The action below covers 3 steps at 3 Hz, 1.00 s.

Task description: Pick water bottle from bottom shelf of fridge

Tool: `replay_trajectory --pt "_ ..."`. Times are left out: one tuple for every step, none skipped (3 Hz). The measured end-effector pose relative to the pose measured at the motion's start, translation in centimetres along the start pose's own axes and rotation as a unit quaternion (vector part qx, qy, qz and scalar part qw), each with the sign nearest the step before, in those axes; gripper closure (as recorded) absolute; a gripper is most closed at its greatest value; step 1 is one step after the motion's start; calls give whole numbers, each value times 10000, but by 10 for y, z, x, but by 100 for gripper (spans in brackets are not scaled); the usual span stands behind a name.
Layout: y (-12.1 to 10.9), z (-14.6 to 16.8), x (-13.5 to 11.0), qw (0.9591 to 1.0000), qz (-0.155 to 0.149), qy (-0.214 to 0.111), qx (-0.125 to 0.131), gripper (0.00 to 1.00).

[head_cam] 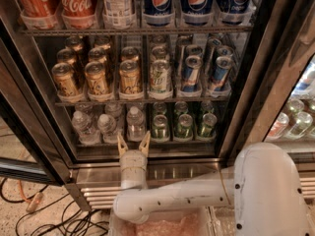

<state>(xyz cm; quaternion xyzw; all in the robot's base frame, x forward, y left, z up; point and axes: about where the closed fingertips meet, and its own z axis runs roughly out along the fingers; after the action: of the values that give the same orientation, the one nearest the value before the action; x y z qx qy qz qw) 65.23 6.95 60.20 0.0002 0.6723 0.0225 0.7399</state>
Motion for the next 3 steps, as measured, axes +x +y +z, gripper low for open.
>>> replay_trajectory --pt "-11 10 1 9998 -24 -45 187 25" --pt "-17 19 1 9995 -43 -81 298 26" --pt "-10 43 -2 9994 -2 -212 287 39"
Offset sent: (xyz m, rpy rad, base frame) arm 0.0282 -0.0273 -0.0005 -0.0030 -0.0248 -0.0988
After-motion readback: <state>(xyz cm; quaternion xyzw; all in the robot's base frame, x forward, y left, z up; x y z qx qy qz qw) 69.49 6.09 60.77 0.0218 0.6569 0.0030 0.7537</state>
